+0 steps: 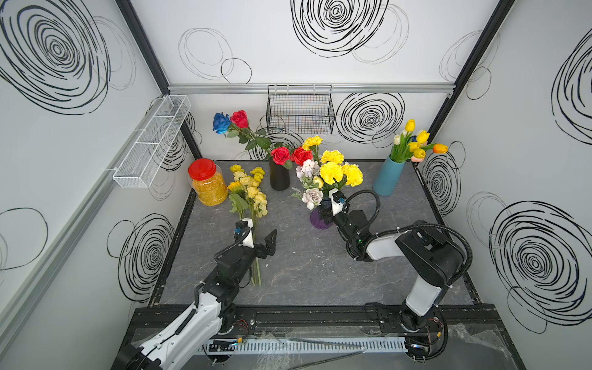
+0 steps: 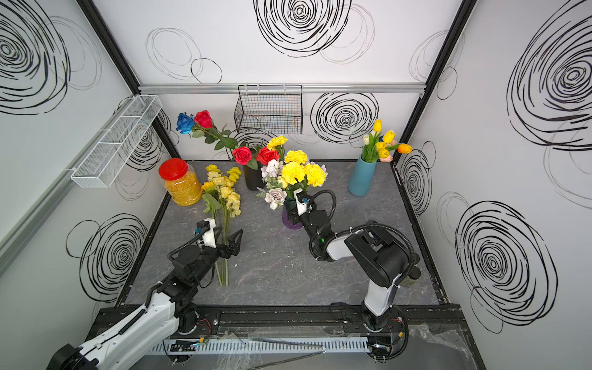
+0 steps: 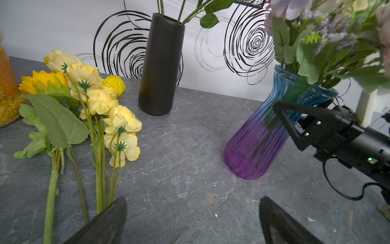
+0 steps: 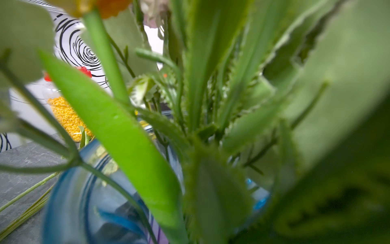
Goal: Pick out yellow flowers from the vase
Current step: Place the vase at the center of the board.
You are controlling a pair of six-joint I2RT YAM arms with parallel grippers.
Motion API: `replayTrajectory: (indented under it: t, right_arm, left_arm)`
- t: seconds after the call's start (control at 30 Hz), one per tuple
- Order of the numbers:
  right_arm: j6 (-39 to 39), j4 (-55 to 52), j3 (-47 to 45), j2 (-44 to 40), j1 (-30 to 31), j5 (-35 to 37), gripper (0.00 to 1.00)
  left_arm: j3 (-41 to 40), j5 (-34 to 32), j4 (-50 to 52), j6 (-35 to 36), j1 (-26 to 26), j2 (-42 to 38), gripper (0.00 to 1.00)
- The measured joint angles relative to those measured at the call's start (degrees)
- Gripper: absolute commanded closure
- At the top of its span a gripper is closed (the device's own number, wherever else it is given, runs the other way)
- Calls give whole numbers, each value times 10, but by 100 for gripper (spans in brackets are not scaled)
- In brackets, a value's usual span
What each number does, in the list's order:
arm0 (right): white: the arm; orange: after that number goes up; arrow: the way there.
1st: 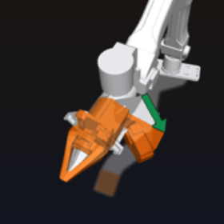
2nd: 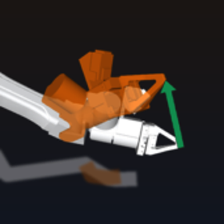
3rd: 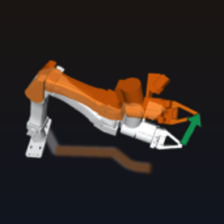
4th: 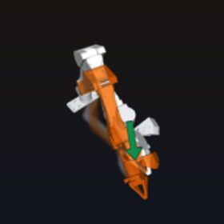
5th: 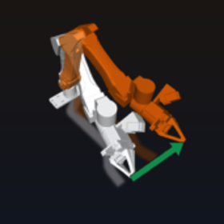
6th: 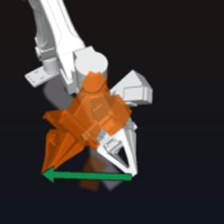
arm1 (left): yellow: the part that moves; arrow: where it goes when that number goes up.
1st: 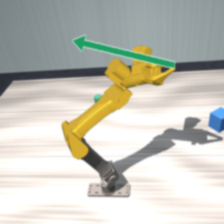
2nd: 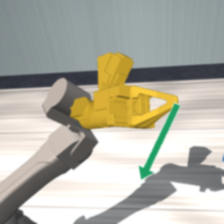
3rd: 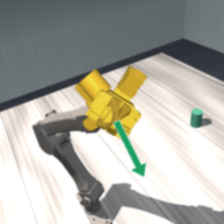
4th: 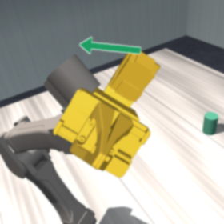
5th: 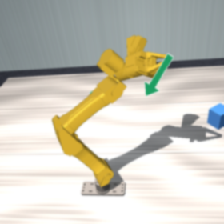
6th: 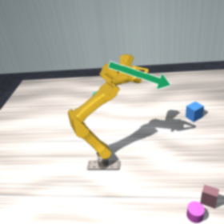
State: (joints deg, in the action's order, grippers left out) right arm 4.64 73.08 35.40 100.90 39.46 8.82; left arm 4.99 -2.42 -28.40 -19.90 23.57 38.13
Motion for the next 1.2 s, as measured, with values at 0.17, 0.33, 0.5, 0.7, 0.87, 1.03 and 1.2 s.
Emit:
replayTrajectory:
  t: [0.17,0.33,0.5,0.7,0.87,1.03,1.2]
  right_arm:
    - [10,-1,0,-18,-2,1,4]
    - [14,-6,-9,-40,-2,1,0]
    - [14,-31,-40,-87,-2,0,0]
    - [-8,-149,-79,-219,-3,-2,0]
    - [-24,-218,-117,-321,-7,-9,0]
    - [-34,-299,-156,-410,-10,-17,1]
    - [-47,-381,-177,-501,-10,-21,4]
  left_arm:
    - [0,0,0,0,1,-1,1]
    - [0,0,0,2,2,-1,1]
    - [5,-4,21,-6,4,-5,1]
    - [88,-30,118,-57,53,-5,1]
    - [188,-75,184,-45,142,24,1]
    - [297,-128,249,-11,243,81,2]
    - [435,-165,312,26,339,163,14]
